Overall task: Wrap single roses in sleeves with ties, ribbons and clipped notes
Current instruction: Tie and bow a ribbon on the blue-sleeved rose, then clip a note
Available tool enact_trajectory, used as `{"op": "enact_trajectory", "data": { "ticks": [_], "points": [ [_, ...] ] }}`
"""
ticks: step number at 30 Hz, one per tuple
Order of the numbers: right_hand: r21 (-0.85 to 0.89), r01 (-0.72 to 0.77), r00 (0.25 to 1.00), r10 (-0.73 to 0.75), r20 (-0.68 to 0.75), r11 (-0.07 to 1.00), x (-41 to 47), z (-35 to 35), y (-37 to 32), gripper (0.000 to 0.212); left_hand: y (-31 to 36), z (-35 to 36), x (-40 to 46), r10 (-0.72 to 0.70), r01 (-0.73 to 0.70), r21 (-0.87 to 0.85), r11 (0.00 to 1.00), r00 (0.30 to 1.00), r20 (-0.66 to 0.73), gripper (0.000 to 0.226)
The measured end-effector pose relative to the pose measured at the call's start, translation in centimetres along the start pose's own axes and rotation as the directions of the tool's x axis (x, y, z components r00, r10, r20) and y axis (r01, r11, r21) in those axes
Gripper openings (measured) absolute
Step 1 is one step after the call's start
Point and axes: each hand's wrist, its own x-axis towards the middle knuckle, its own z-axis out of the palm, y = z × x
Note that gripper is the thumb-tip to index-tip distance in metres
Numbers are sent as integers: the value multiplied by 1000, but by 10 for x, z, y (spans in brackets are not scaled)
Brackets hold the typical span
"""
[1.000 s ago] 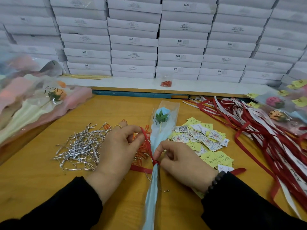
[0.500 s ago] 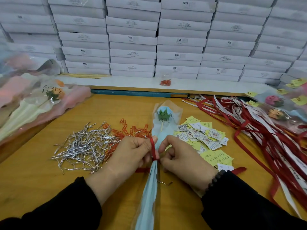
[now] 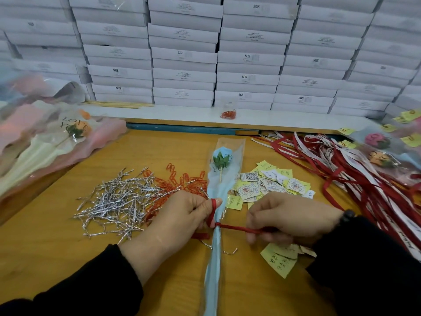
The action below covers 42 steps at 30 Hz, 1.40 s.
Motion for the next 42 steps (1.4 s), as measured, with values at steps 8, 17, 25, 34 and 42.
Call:
{"op": "enact_trajectory", "data": {
  "ticks": [8,17,25,34,42],
  "points": [
    [705,101,985,-172,31,702,20,15,6,30,-1,-2,1,14,-13,26,1000,1000,-16,44],
    [463,285,941,-153,-301,839,28,42,9,21,-1,-5,3,29,-32,90,995,999,36,42],
    [144,385,843,-284,-456,912,30,50,8,27,-1,-6,4,6,-22,167,986,996,92,28],
    [142,486,811,-384,-442,862,26,52,6,32,7,-14,4,6,-16,86,996,993,119,33],
    [76,450,825,-381,-416,890,28,51,7,23,11,-12,1,-94,64,147,987,975,203,23]
  ]
}}
